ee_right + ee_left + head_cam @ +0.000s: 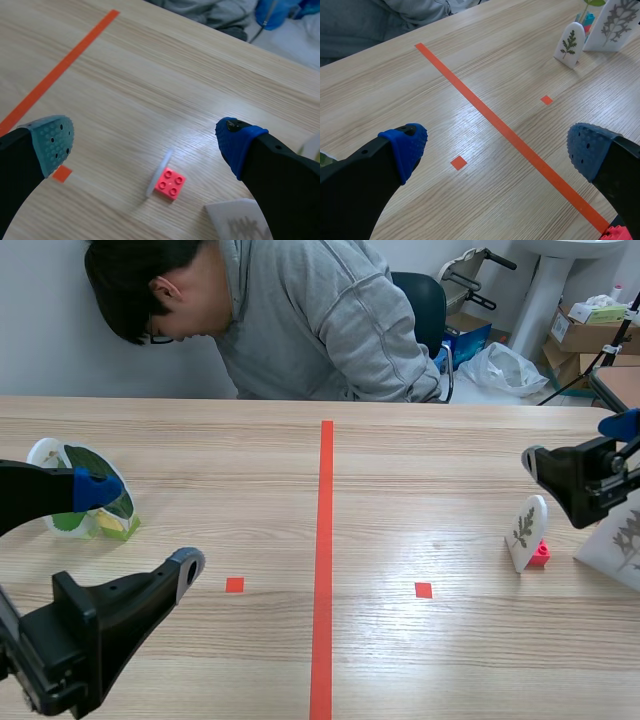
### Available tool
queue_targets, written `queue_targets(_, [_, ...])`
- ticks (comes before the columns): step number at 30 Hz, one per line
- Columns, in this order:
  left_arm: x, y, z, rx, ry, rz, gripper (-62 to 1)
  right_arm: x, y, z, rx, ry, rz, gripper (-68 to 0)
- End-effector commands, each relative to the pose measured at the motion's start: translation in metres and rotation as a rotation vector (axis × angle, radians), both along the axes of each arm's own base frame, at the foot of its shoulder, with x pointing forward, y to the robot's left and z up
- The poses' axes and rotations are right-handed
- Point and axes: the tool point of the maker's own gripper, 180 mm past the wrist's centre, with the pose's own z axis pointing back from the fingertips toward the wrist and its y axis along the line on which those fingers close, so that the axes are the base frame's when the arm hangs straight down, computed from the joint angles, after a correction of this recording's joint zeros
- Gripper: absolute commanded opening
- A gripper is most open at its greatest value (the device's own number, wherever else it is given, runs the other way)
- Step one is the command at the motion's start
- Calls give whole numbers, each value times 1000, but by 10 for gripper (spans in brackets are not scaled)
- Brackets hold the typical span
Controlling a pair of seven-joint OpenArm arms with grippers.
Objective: Do the leaf sorting experiment
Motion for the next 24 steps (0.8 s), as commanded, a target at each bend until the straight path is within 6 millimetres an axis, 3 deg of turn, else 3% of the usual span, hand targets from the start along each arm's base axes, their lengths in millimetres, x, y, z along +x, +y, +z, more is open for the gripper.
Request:
queue_targets(1, [1,0,4,-23,-10,10,-9,-4,5,9,0,-13,44,-95])
queue_targets(8, [1,0,4,-22,-10,10,-9,-45,46,15,26,36,262,-95])
queue_targets(11, [1,0,4,-23,-9,10,-9,-58,55,13,45,66,291,-95])
queue_targets(24, [1,-3,12,-158,43,33,-9,-104,64,-5,107,229,305,-95])
